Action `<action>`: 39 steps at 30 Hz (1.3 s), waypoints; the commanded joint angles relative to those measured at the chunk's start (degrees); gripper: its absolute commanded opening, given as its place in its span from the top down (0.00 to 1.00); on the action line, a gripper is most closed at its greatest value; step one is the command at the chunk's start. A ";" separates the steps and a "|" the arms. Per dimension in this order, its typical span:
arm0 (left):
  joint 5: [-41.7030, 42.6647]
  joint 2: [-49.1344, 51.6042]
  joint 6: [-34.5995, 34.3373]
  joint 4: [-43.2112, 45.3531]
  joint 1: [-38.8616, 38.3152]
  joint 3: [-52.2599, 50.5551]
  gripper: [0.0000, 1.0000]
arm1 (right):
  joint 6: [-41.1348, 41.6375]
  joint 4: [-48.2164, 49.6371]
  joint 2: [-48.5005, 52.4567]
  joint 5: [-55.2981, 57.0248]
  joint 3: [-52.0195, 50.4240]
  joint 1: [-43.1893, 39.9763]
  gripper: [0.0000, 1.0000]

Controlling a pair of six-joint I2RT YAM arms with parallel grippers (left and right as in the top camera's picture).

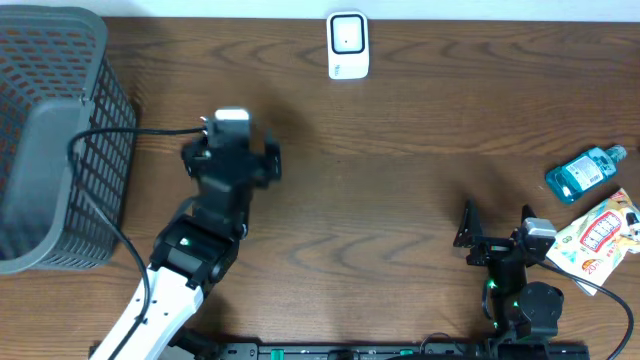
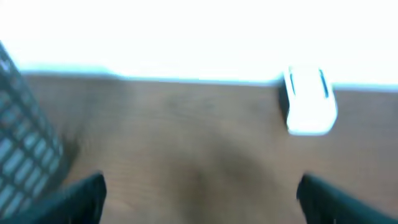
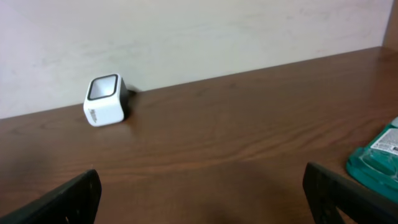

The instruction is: Scan the item barcode

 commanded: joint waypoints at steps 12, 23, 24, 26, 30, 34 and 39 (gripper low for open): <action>10.64 -21.20 6.99 14.97 14.12 -26.71 0.02 | -0.42 -0.17 -0.46 0.50 -0.09 0.66 0.01; 14.84 -42.71 6.99 3.72 25.51 -31.39 0.02 | -0.42 -0.17 -0.46 0.50 -0.09 0.66 0.01; 14.97 -44.44 6.97 3.89 25.51 -32.52 0.02 | -0.42 -0.17 -0.46 0.50 -0.09 0.66 0.01; 16.70 -48.00 6.99 3.89 25.51 -34.49 0.02 | -0.42 -0.17 -0.46 0.50 -0.09 0.66 0.01; 18.71 -53.27 7.28 4.04 25.51 -36.11 0.02 | -0.42 -0.17 -0.46 0.50 -0.09 0.66 0.01; 20.85 -56.92 11.91 4.11 25.51 -38.40 0.02 | -0.42 -0.17 -0.46 0.50 -0.09 0.66 0.01; 21.24 -60.22 11.96 0.26 25.51 -39.69 0.02 | -0.42 -0.17 -0.46 0.50 -0.09 0.66 0.01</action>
